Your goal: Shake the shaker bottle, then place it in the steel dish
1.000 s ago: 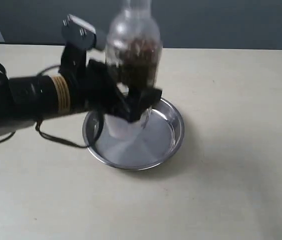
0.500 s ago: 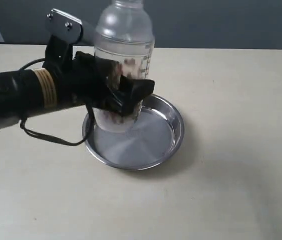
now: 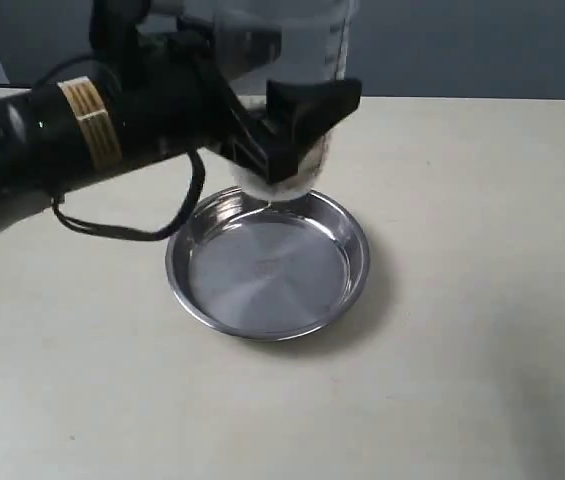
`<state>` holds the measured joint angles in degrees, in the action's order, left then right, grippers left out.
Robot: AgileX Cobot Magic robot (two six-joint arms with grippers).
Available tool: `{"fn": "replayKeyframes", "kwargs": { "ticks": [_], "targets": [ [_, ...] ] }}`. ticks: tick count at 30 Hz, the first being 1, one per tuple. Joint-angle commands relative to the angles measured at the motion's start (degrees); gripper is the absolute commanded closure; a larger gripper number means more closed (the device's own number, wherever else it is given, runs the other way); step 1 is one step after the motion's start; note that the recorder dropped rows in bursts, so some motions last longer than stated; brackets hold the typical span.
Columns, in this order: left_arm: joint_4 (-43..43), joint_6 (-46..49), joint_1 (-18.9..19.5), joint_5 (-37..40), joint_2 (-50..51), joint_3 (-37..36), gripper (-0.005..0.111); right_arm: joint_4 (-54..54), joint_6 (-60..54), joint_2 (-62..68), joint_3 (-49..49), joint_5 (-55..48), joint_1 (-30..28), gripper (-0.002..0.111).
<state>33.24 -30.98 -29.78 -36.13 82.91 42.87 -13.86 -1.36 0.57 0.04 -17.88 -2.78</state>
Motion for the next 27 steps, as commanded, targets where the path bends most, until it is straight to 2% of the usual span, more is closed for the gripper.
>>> {"fn": "replayKeyframes", "kwargs": {
  "ticks": [1, 2, 4, 6, 9, 10, 11, 12, 13, 14, 15, 16, 17, 18, 19, 20, 21, 22, 23, 24, 25, 27],
  "targets": [
    [1.2, -4.5, -1.4, 6.2, 8.1, -3.8, 0.106, 0.2, -0.1, -0.3, 0.0, 0.4, 0.2, 0.109],
    [4.0, -4.0, -1.4, 1.5, 5.3, -3.0, 0.106, 0.2, -0.1, -0.3, 0.0, 0.4, 0.2, 0.109],
    [5.7, -1.6, -1.4, -2.7, -1.2, 0.0, 0.106, 0.2, -0.1, -0.3, 0.0, 0.4, 0.2, 0.109],
    [1.5, 1.5, -1.4, 0.4, -4.6, 1.5, 0.106, 0.2, -0.1, -0.3, 0.0, 0.4, 0.2, 0.109],
    [-4.3, 4.6, -1.2, 6.5, 3.0, -4.2, 0.106, 0.2, -0.1, -0.3, 0.0, 0.4, 0.2, 0.109],
    [-7.0, 0.7, -1.1, 5.0, 7.2, -5.8, 0.106, 0.2, -0.1, -0.3, 0.0, 0.4, 0.2, 0.109],
    [-2.6, -0.6, -1.3, 2.0, 5.6, -5.4, 0.106, 0.2, -0.1, -0.3, 0.0, 0.4, 0.2, 0.109],
    [4.9, -0.5, -1.4, -6.1, -1.4, -2.0, 0.106, 0.2, -0.1, -0.3, 0.0, 0.4, 0.2, 0.109],
    [5.3, 0.2, -1.4, -5.8, -4.1, 0.2, 0.106, 0.4, -0.1, -0.3, 0.0, 0.4, 0.2, 0.109],
    [2.9, -0.6, -1.5, 2.4, -6.7, 2.1, 0.106, 0.4, -0.1, -0.3, 0.0, 0.4, 0.2, 0.109],
    [2.8, -0.7, -1.8, 5.8, -5.2, 0.8, 0.106, 0.4, -0.1, -0.3, 0.0, 0.4, 0.2, 0.109],
    [1.4, -2.7, -1.8, 9.6, 1.6, -4.1, 0.106, 0.4, -0.1, -0.3, 0.0, 0.4, 0.2, 0.109],
    [2.0, -7.9, -1.8, 4.0, 4.2, -5.6, 0.106, 0.2, -0.1, -0.3, 0.0, 0.4, 0.2, 0.109],
    [6.0, -9.0, -1.8, -3.8, 2.5, -4.9, 0.106, 0.2, -0.1, -0.3, 0.0, 0.4, 0.2, 0.109],
    [7.9, -6.9, -1.8, -9.6, -3.7, -1.1, 0.106, 0.2, -0.1, -0.3, 0.0, 0.4, 0.2, 0.109],
    [8.4, -4.5, -1.8, -6.3, -7.7, 2.7, 0.106, 0.2, -0.1, -0.3, 0.0, 0.4, 0.2, 0.109],
    [7.7, -5.2, -2.3, 5.6, -9.3, 4.3, 0.106, 0.2, -0.1, -0.3, 0.0, 0.4, 0.2, 0.109],
    [7.8, -5.2, -2.7, 11.1, -7.7, 2.8, 0.106, 0.2, -0.1, -0.3, 0.0, 0.4, 0.2, 0.109],
    [6.0, -4.8, -2.9, 14.5, -0.4, -3.2, 0.106, 0.2, -0.1, -0.3, 0.0, 0.4, 0.2, 0.109],
    [3.1, -5.0, -2.7, 13.4, 2.8, -4.8, 0.106, 0.2, -0.1, -0.3, 0.0, 0.4, 0.2, 0.109],
    [3.1, -6.8, -3.1, 8.5, 2.5, -4.9, 0.106, 0.2, -0.1, -0.3, 0.0, 0.4, 0.2, 0.109],
    [4.5, -6.4, -3.4, 2.4, -3.5, -1.8, 0.106, 0.2, -0.1, -0.3, 0.0, 0.4, 0.2, 0.109]
  ]
}}
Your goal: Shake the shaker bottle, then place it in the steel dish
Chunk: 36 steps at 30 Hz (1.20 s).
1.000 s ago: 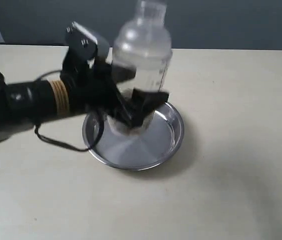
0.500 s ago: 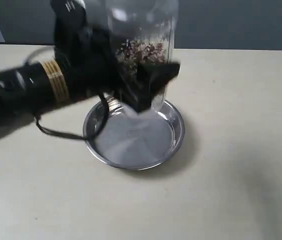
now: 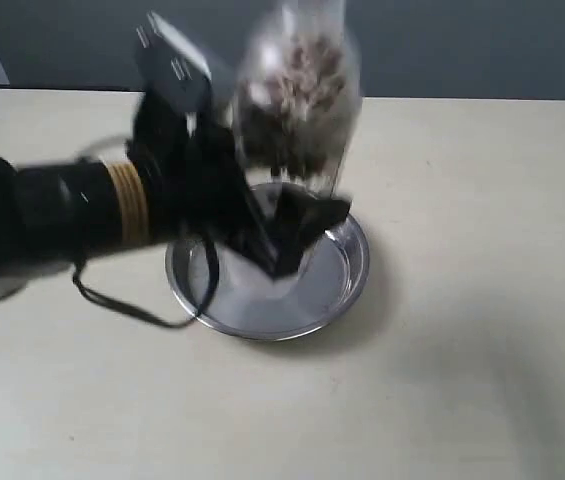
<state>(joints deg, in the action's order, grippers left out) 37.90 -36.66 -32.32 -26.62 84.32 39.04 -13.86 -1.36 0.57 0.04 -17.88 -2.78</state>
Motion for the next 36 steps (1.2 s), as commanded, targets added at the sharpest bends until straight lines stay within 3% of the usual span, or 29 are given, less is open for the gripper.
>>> {"fn": "replayKeyframes", "kwargs": {
  "ticks": [1, 3, 5, 6, 10, 12, 14, 17, 19, 20, 23, 25, 28, 30, 32, 34, 36],
  "targets": [
    [-0.1, 1.3, -1.0, -6.9, -7.3, 3.8, 0.106, 0.2, -0.1, -0.3, 0.0, 0.4, 0.2, 0.109],
    [-4.8, 5.3, -1.0, -1.6, -7.7, 3.8, 0.106, 0.3, -0.1, -0.3, 0.0, 0.4, 0.2, 0.109],
    [-12.6, 10.6, -0.5, 5.3, 2.6, -0.7, 0.106, 0.3, -0.1, -0.3, 0.0, 0.4, 0.2, 0.109],
    [-13.3, 9.2, -0.4, 4.8, 3.3, -0.6, 0.106, 0.3, -0.1, -0.3, 0.0, 0.4, 0.2, 0.109],
    [-2.6, 9.0, -0.9, -5.7, -7.4, 6.6, 0.106, 0.3, -0.1, -0.3, 0.0, 0.4, 0.2, 0.109],
    [-7.6, 8.5, -0.9, 0.5, -9.6, 8.6, 0.106, 0.3, -0.1, -0.3, 0.0, 0.4, 0.2, 0.109],
    [-7.9, 8.4, -1.3, 2.6, -3.3, 2.1, 0.106, 0.3, -0.1, -0.3, 0.0, 0.4, 0.2, 0.109],
    [-9.8, 3.7, -1.6, -6.0, 7.1, -3.9, 0.106, 0.3, -0.1, -0.3, 0.0, 0.4, 0.2, 0.109],
    [-3.1, 2.6, -1.6, -15.7, 2.6, -2.9, 0.106, 0.3, -0.1, -0.3, 0.0, 0.4, 0.2, 0.109],
    [-2.6, 5.2, -1.6, -16.7, -1.7, -0.5, 0.106, 0.3, -0.1, -0.3, 0.0, 0.4, 0.2, 0.109],
    [-12.2, 12.9, -1.6, -0.5, -8.6, 4.7, 0.106, 0.3, -0.1, -0.3, 0.0, 0.4, 0.2, 0.109],
    [-15.3, 17.2, -1.5, 4.4, -3.0, 0.0, 0.106, 0.3, -0.1, -0.3, 0.0, 0.4, 0.2, 0.109],
    [-15.9, 14.5, -2.3, 6.5, -0.8, -0.8, 0.106, 0.1, -0.1, -0.3, 0.0, 0.4, 0.2, 0.109],
    [-7.4, 16.2, -3.3, 6.1, -9.7, 4.4, 0.106, -0.1, -0.1, -0.3, 0.0, 0.4, 0.2, 0.109],
    [-8.1, 17.2, -3.0, 8.7, -16.1, 9.8, 0.106, -0.1, -0.1, -0.3, 0.0, 0.4, 0.2, 0.109],
    [-17.8, 18.1, -2.1, 10.2, -14.9, 6.4, 0.106, -0.1, -0.1, -0.3, 0.0, 0.4, 0.2, 0.109],
    [-19.8, 18.3, -2.0, 7.8, -5.7, -2.6, 0.106, -0.1, -0.1, -0.3, 0.0, 0.4, 0.2, 0.109]
  ]
}}
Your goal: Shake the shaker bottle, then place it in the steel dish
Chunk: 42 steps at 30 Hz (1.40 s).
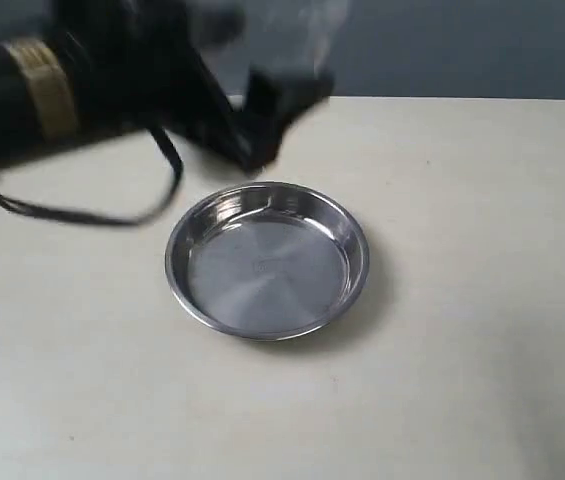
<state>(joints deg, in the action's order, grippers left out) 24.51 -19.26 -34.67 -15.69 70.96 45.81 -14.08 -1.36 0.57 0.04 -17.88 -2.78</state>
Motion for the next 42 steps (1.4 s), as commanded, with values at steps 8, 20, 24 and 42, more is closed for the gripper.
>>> {"fn": "replayKeyframes", "kwargs": {
  "ticks": [8, 20, 24, 42],
  "targets": [
    [-5.9, 0.7, -0.6, -11.3, 0.5, -4.8, 0.106, 0.1, -0.1, -0.3, 0.0, 0.4, 0.2, 0.109],
    [-9.1, 4.8, 0.3, -4.6, 4.2, -4.3, 0.106, 0.1, -0.1, -0.3, 0.0, 0.4, 0.2, 0.109],
    [-10.9, 0.8, -0.4, -7.5, 10.2, -7.2, 0.106, 0.1, -0.1, -0.3, 0.0, 0.4, 0.2, 0.109],
    [-8.6, 1.5, -0.5, -5.8, 15.9, -10.2, 0.106, 0.1, -0.1, -0.3, 0.0, 0.4, 0.2, 0.109]
  ]
}}
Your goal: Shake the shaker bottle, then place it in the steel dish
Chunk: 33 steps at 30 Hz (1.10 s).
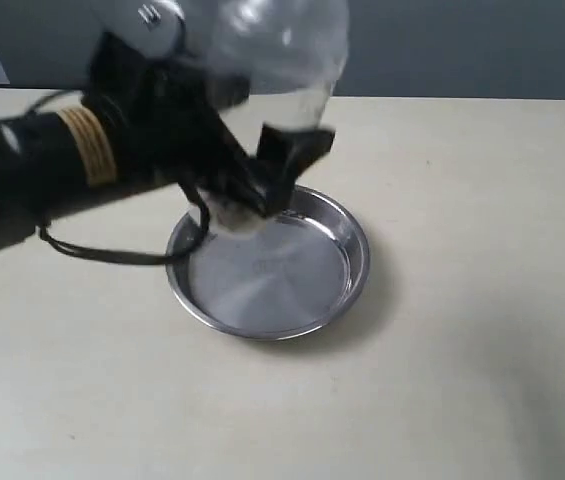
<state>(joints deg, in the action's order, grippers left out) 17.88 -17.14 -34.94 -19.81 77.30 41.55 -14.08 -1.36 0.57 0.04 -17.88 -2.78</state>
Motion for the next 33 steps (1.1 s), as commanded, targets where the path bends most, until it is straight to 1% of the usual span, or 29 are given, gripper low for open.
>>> {"fn": "replayKeyframes", "kwargs": {
  "ticks": [1, 2, 3, 4, 5, 6, 8, 9, 10, 11, 12, 14, 15, 16, 17, 18, 19, 20, 22, 23, 25, 27, 28, 29, 30, 32, 33],
  "targets": [
    [-4.3, -1.9, 0.0, -3.0, 13.1, -6.7, 0.106, 0.1, -0.1, -0.3, 0.0, 0.4, 0.2, 0.109],
    [-4.5, -5.0, -0.1, -6.1, 14.0, -6.9, 0.106, 0.1, -0.1, -0.3, 0.0, 0.4, 0.2, 0.109],
    [-1.7, -7.5, -0.4, -11.0, 12.4, -6.6, 0.106, 0.1, -0.1, -0.3, 0.0, 0.4, 0.2, 0.109],
    [1.4, -7.1, -0.6, -15.7, 9.8, -5.9, 0.106, 0.1, -0.1, -0.3, 0.0, 0.4, 0.2, 0.109],
    [3.6, -4.1, -0.6, -19.9, 5.9, -4.0, 0.106, 0.1, -0.1, -0.3, 0.0, 0.4, 0.2, 0.109],
    [2.0, 1.2, -0.6, -19.0, 2.0, -1.5, 0.106, 0.1, -0.1, -0.3, 0.0, 0.4, 0.2, 0.109],
    [-10.4, 6.5, -0.6, -10.2, -1.0, 1.0, 0.106, 0.1, -0.1, -0.3, 0.0, 0.4, 0.2, 0.109],
    [-12.3, 9.2, -0.6, -6.4, 0.6, -0.2, 0.106, 0.1, -0.1, -0.3, 0.0, 0.4, 0.2, 0.109],
    [-12.7, 11.3, -0.6, -4.2, 3.6, -1.5, 0.106, 0.1, -0.1, -0.3, 0.0, 0.4, 0.2, 0.109],
    [-14.0, 11.1, -0.6, -3.3, 6.0, -2.3, 0.106, 0.1, -0.1, -0.3, 0.0, 0.4, 0.2, 0.109],
    [-12.7, 9.1, -1.1, -3.6, 6.1, -2.3, 0.106, 0.1, -0.1, -0.3, 0.0, 0.4, 0.2, 0.109],
    [-4.3, 9.1, -2.4, -7.6, 0.9, 0.0, 0.106, 0.1, -0.1, -0.3, 0.0, 0.4, 0.2, 0.109],
    [-0.8, 11.0, -2.6, -9.6, -3.1, 2.5, 0.106, 0.1, -0.1, -0.3, 0.0, 0.4, 0.2, 0.109],
    [-1.2, 14.1, -2.6, -9.3, -6.4, 5.4, 0.106, 0.1, -0.1, -0.3, 0.0, 0.4, 0.2, 0.109],
    [-5.1, 15.0, -2.6, -6.4, -7.8, 7.3, 0.106, 0.1, -0.1, -0.3, 0.0, 0.4, 0.2, 0.109],
    [-12.3, 15.2, -2.1, -2.8, -7.8, 7.7, 0.106, 0.1, -0.1, -0.3, 0.0, 0.4, 0.2, 0.109],
    [-16.4, 16.6, -1.2, 1.1, -5.8, 6.1, 0.106, 0.1, -0.1, -0.3, 0.0, 0.4, 0.2, 0.109],
    [-17.3, 17.1, -0.5, 2.9, -2.0, 3.1, 0.106, 0.1, -0.1, -0.3, 0.0, 0.4, 0.2, 0.109],
    [-19.4, 14.5, -0.3, 1.4, 6.6, -1.7, 0.106, 0.1, -0.1, -0.3, 0.0, 0.4, 0.2, 0.109],
    [-19.2, 12.8, -0.8, 0.6, 7.8, -2.1, 0.106, 0.1, -0.1, -0.3, 0.0, 0.4, 0.2, 0.109],
    [-13.9, 11.7, -2.9, -2.9, 4.4, -1.2, 0.106, 0.1, -0.1, -0.3, 0.0, 0.4, 0.2, 0.109],
    [-6.5, 11.8, -4.3, -6.4, -3.0, 2.8, 0.106, 0.1, -0.1, -0.3, 0.0, 0.4, 0.2, 0.109],
    [-5.5, 11.8, -4.6, -7.0, -5.2, 4.2, 0.106, 0.1, -0.1, -0.3, 0.0, 0.4, 0.2, 0.109],
    [-7.6, 11.8, -4.6, -7.0, -5.8, 4.5, 0.106, 0.1, -0.1, -0.3, 0.0, 0.4, 0.2, 0.109],
    [-9.8, 12.4, -4.6, -5.2, -4.2, 3.2, 0.106, 0.1, -0.1, -0.3, 0.0, 0.4, 0.2, 0.109],
    [-12.5, 13.9, -3.9, -3.0, 2.5, -0.9, 0.106, 0.1, -0.1, -0.3, 0.0, 0.4, 0.2, 0.109],
    [-15.6, 13.6, -3.9, -3.1, 7.1, -2.9, 0.106, 0.1, -0.1, -0.3, 0.0, 0.4, 0.2, 0.109]
  ]
}}
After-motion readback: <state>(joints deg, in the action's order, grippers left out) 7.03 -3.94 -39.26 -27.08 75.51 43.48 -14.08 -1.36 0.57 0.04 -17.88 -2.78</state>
